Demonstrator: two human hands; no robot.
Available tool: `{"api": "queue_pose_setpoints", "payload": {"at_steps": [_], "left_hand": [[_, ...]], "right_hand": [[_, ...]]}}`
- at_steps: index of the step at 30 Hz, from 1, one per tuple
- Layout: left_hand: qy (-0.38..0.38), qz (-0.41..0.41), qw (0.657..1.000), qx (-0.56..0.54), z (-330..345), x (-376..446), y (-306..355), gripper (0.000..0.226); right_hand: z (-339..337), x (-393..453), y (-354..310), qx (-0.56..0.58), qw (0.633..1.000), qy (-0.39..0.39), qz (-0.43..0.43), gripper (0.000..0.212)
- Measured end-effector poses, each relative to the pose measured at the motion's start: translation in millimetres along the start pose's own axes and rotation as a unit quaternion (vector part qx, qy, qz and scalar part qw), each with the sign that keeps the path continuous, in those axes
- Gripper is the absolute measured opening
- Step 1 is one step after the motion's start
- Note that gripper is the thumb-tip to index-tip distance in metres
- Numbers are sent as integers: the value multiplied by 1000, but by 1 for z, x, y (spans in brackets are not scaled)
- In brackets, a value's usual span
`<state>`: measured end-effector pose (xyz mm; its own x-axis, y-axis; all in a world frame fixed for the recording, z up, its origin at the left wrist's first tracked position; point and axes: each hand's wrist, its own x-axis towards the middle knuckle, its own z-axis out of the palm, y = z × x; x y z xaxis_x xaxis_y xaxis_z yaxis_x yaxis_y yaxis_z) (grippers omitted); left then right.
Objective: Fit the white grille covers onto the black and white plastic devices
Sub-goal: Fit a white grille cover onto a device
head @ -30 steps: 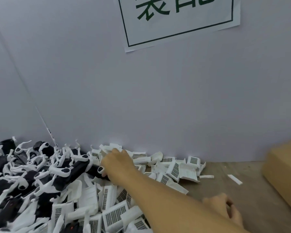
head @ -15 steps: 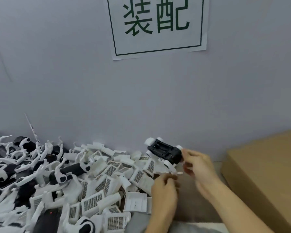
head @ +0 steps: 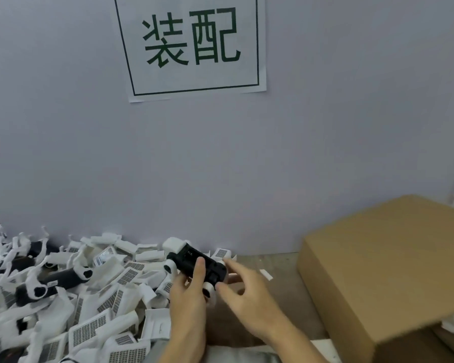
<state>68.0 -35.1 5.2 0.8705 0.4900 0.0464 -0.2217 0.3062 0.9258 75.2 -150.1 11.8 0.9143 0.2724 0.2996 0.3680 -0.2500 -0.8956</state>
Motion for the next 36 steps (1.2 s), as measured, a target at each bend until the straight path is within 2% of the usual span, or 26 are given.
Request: {"api": "queue_pose_setpoints", "payload": {"at_steps": [2, 4, 8, 11, 12, 14, 16, 17, 19, 21, 24, 26, 28, 29, 31, 33, 34, 35, 36], "left_hand": [[-2, 16, 999, 35, 2, -2, 1, 24], [-19, 26, 997, 67, 6, -7, 4, 22], [3, 38, 994, 106, 5, -9, 4, 7], [11, 63, 986, 157, 4, -11, 6, 3], [0, 78, 980, 180, 4, -12, 6, 7], [-46, 109, 964, 240, 5, -16, 7, 11], [-123, 144, 922, 337, 6, -19, 4, 20], [-161, 169, 888, 397, 8, -20, 1, 30], [-202, 224, 808, 506, 11, -24, -2, 47], [-204, 263, 752, 569, 13, -26, 1, 50], [-199, 305, 715, 597, 17, -27, 2, 41], [-205, 301, 700, 614, 19, -28, 0, 38], [-186, 275, 725, 603, 18, -28, -2, 41], [-161, 257, 773, 558, 17, -27, -2, 40], [-86, 199, 894, 393, 14, -24, 4, 26], [-25, 104, 973, 202, 11, -18, 13, 25], [-10, 37, 996, 83, 9, -13, 18, 22], [-9, -31, 998, -48, 6, -12, 25, 18], [-22, -83, 984, -154, 4, -12, 31, 26]], "right_hand": [[1, -1, 0, -75, 997, 2, -16, 35], [-1, -1, 2, -104, 995, 11, 3, 42], [-3, 0, 1, -68, 996, -29, 41, 52], [-6, -2, 6, -83, 991, -86, 53, 43], [-8, -1, 7, -69, 993, -88, 45, 41], [-13, 0, 9, 35, 998, -36, 35, 46], [-18, 2, 5, 171, 985, 8, 15, 44], [-18, 3, 2, 214, 976, 23, 19, 40], [-16, 4, -4, 218, 970, 93, 50, 34], [-14, 7, -5, 162, 966, 188, 75, 25], [-12, 9, -6, 131, 943, 279, 121, 30], [-12, 10, -5, 143, 928, 310, 151, 31], [-11, 10, -4, 184, 930, 289, 135, 26], [-10, 10, -5, 227, 932, 259, 115, 22], [-8, 9, -8, 285, 935, 196, 73, 23], [-7, 9, -6, 209, 956, 198, 49, 22], [-7, 10, -4, 149, 964, 214, 48, 23], [-6, 10, -2, 105, 968, 220, 58, 25], [-6, 10, 0, 88, 971, 208, 78, 24]]}}
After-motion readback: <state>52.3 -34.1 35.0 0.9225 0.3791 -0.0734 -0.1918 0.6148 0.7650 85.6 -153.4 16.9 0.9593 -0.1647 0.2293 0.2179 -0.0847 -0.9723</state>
